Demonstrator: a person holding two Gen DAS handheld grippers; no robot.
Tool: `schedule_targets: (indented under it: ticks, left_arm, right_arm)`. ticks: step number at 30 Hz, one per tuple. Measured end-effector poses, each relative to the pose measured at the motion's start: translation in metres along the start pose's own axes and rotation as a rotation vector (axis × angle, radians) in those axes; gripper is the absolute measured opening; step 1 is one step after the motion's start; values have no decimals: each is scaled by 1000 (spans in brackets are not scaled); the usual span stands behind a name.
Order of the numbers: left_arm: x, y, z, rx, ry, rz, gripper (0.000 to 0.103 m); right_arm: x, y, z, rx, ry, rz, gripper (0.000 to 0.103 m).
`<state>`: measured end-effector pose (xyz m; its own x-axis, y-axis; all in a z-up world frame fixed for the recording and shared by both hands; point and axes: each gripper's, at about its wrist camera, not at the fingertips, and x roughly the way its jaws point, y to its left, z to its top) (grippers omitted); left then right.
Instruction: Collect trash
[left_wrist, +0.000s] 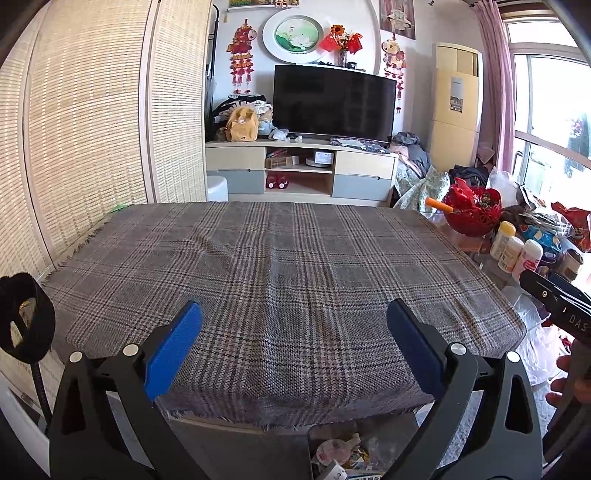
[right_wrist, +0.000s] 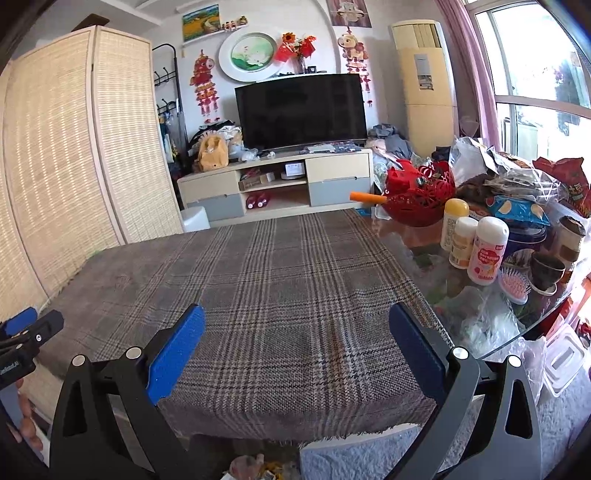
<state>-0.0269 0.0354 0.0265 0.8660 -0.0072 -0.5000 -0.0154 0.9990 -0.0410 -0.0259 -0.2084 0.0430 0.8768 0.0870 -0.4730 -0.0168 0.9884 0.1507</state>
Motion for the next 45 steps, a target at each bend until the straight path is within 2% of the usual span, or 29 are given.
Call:
schedule_targets:
  ticks: [45]
  left_arm:
    - [4,-6,-2,18,20,-9,95]
  right_arm:
    - [3,-6,0,-7,23,-10,100]
